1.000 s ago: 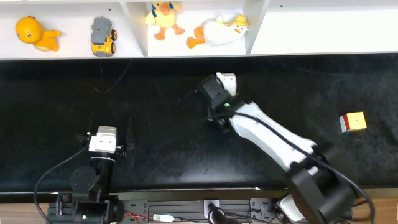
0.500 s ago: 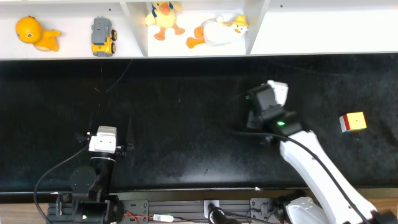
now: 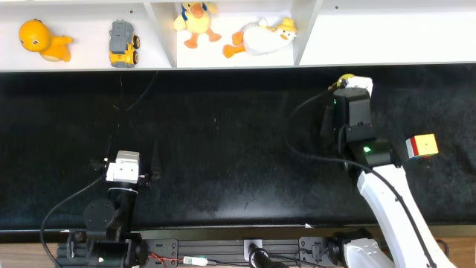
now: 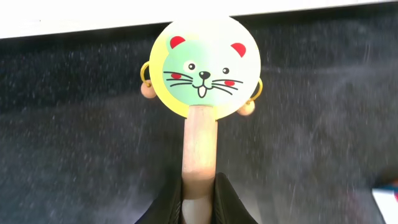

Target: Store Toys

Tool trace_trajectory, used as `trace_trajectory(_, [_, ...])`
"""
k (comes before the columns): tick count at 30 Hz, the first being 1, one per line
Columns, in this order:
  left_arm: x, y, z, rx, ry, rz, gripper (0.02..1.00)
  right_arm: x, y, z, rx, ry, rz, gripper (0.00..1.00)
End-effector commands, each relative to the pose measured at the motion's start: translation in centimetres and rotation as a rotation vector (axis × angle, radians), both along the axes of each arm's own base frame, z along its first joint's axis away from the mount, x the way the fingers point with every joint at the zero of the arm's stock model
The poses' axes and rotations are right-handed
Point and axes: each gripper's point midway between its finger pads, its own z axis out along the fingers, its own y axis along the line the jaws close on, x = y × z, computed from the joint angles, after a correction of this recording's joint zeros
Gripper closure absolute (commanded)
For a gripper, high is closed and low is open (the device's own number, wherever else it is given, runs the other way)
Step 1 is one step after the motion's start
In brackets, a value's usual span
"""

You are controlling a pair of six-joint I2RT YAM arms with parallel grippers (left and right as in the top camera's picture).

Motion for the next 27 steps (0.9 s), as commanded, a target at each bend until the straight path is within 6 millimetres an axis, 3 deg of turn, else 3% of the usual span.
trace_trajectory(1, [0.0, 0.1, 0.0, 0.015, -0.009, 0.003, 0.020, 2.9, 0.3, 1.8, -0.051, -0.037, 0.064, 0.956])
trace_trajectory(6, [0.0, 0.1, 0.0, 0.015, -0.009, 0.003, 0.020, 6.4, 0.8, 3.1, -0.076, -0.044, 0.089, 0.956])
trace_trajectory(14, [0.0, 0.1, 0.0, 0.015, -0.009, 0.003, 0.020, 12.1, 1.9, 2.4, -0.072, -0.029, 0.095, 0.956])
trace_trajectory(20, [0.0, 0.1, 0.0, 0.015, -0.009, 0.003, 0.023, 14.4, 1.6, 1.7, -0.077, -0.023, 0.086, 0.958])
trace_trajectory(27, [0.0, 0.1, 0.0, 0.015, -0.009, 0.003, 0.023, 15.6, 0.8, 1.1, -0.054, -0.037, 0.071, 0.958])
